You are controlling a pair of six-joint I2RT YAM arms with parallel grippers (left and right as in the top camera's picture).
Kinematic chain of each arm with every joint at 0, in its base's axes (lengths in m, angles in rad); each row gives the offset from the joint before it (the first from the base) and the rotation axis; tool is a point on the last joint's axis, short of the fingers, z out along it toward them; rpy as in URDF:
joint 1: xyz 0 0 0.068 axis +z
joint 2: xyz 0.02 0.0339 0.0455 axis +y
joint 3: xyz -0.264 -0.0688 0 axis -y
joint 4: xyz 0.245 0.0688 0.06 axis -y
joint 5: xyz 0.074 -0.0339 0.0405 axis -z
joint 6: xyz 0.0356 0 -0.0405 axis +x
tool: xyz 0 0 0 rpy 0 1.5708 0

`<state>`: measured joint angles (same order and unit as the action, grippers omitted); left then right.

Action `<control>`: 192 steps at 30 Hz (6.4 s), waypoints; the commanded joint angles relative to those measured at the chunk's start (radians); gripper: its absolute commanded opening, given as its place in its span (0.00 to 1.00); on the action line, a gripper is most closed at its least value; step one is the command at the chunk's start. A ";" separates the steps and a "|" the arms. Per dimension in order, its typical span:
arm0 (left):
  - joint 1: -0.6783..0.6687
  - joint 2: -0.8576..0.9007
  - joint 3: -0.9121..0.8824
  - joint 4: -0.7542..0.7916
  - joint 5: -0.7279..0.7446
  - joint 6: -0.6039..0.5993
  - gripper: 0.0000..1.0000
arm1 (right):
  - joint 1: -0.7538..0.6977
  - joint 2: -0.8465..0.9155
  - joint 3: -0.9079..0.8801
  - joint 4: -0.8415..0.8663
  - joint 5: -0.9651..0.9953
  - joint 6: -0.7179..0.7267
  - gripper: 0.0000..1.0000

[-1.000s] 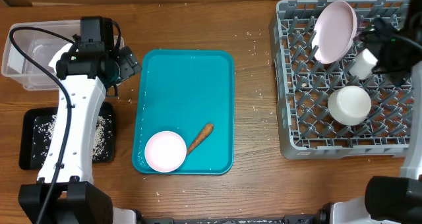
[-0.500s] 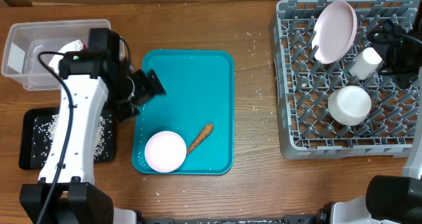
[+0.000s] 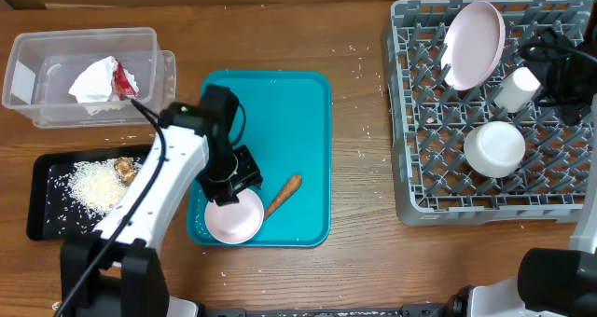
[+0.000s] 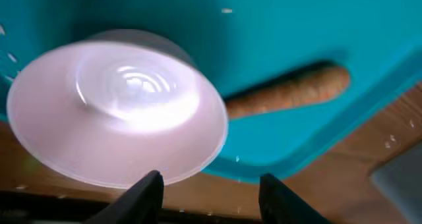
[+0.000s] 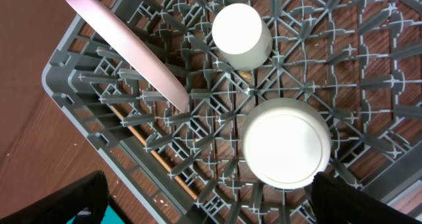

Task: Sort waste into correct bins and load items into the dishwasher
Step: 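Move the left gripper to the small white bowl and grasp its rim, then lift the bowl with the left gripper and set it at the tray's top, then grasp the orange stick on the teal tray with the left gripper, then carry the orange stick left and drop it onto the black tray, then move the right gripper to the small white bowl and pinch its rim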

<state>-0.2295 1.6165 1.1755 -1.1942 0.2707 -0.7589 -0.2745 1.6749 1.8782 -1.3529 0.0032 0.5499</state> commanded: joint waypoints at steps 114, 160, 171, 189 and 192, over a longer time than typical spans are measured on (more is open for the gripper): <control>0.591 0.151 0.354 -0.065 -0.386 0.055 0.07 | -0.001 -0.010 0.003 0.005 -0.005 0.006 1.00; 0.811 -0.268 0.106 0.383 -0.174 0.124 1.00 | 0.015 -0.004 -0.006 0.230 -0.436 0.057 1.00; 0.811 -0.268 0.106 0.383 -0.174 0.124 1.00 | 0.708 0.217 -0.007 0.337 -0.039 -0.269 1.00; 0.811 -0.268 0.106 0.383 -0.174 0.124 1.00 | 0.954 0.583 -0.004 0.467 0.273 0.098 1.00; 0.811 -0.268 0.106 0.383 -0.174 0.124 1.00 | 0.954 0.563 0.014 0.436 0.273 0.098 0.94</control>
<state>0.5777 1.3430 1.2789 -0.8143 0.1081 -0.6510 0.6773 2.2658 1.8660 -0.9020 0.2550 0.6350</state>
